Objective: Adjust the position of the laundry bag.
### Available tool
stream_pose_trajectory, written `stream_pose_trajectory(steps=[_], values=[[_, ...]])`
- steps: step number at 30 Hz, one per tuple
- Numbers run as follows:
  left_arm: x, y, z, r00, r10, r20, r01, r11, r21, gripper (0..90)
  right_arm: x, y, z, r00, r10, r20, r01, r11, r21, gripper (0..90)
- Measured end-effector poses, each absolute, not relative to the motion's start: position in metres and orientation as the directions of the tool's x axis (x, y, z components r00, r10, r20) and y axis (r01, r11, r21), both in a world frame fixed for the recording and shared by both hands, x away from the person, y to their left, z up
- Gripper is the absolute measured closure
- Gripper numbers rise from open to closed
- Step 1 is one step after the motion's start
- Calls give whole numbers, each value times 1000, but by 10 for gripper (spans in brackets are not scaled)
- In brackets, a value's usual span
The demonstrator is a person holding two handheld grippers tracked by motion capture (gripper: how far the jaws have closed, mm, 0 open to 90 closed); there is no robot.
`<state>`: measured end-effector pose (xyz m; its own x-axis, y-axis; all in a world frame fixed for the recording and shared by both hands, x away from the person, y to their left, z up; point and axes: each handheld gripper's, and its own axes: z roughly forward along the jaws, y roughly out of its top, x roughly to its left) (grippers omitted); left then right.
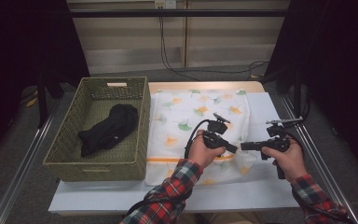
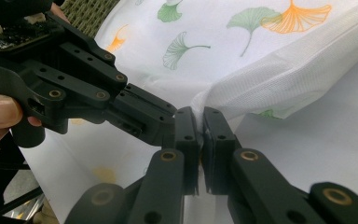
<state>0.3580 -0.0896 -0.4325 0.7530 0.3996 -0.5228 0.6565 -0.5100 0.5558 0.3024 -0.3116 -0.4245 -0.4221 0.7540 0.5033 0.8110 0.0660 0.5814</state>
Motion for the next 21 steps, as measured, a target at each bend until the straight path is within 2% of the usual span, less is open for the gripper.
stream_pose_trajectory(steps=[14,18,21], values=[[357,-90,-429,793,383,-474,608,-551,572,900,302,-310,-423,-429,750,504,810,72,582,866],[359,-91,-428,773,403,-490,632,-546,549,897,302,-311,-423,-430,748,506,808,69,585,866],[360,-93,-429,775,384,-502,628,-554,547,895,302,-311,-423,-428,750,505,809,69,584,866]])
